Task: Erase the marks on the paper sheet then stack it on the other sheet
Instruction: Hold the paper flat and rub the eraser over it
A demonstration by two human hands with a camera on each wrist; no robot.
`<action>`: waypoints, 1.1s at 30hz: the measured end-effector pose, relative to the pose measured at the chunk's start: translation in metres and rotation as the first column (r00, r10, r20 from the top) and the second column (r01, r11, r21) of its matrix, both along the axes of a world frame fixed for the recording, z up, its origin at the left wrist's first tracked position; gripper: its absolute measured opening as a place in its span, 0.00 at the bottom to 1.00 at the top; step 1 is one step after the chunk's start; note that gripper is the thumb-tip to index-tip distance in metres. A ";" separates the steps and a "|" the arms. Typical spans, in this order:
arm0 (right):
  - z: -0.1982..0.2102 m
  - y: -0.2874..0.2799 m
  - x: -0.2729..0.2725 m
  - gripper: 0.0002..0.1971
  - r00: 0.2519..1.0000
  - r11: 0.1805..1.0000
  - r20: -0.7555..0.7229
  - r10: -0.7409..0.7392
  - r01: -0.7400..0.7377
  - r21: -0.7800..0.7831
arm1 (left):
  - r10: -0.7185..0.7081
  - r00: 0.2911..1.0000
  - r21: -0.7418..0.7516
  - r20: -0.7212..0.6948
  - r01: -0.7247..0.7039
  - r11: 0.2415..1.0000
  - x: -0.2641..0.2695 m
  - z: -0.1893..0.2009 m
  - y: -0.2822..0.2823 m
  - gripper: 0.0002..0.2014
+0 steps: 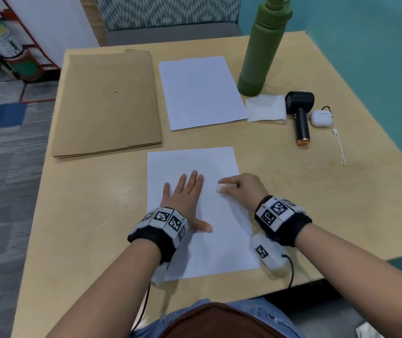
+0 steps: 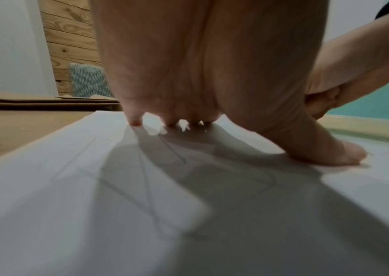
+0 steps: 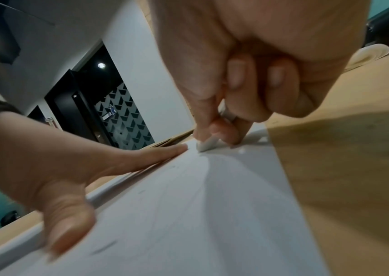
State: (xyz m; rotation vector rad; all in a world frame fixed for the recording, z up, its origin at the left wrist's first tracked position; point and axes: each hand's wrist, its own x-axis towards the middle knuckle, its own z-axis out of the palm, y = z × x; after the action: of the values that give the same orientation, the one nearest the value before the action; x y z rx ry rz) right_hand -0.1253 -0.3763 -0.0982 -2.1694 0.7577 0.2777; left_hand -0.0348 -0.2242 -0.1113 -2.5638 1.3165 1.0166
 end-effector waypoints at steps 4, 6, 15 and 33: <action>-0.008 -0.002 0.002 0.14 0.996 0.996 0.042 -0.084 0.083 0.010 | 0.006 1.000 0.030 -0.017 -0.006 1.000 -0.001 0.007 -0.005 0.63; -0.010 0.000 0.000 0.14 0.994 0.995 0.040 -0.102 0.102 0.001 | 0.005 1.000 0.031 -0.021 -0.004 0.999 -0.002 0.010 -0.012 0.62; -0.007 0.008 -0.015 0.15 0.999 0.999 -0.002 -0.045 0.045 0.029 | -0.022 0.999 -0.039 -0.031 0.021 0.999 -0.009 0.002 -0.020 0.62; -0.001 0.001 -0.030 0.14 0.975 0.980 -0.104 0.197 -0.193 0.052 | -0.032 0.999 -0.042 -0.015 0.031 0.999 -0.008 0.001 -0.018 0.62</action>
State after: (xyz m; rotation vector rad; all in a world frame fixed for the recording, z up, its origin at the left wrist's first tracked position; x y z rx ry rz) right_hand -0.1553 -0.3752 -0.0993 -2.2051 0.5923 0.5121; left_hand -0.0424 -0.2425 -0.1106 -2.5614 1.3922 1.0158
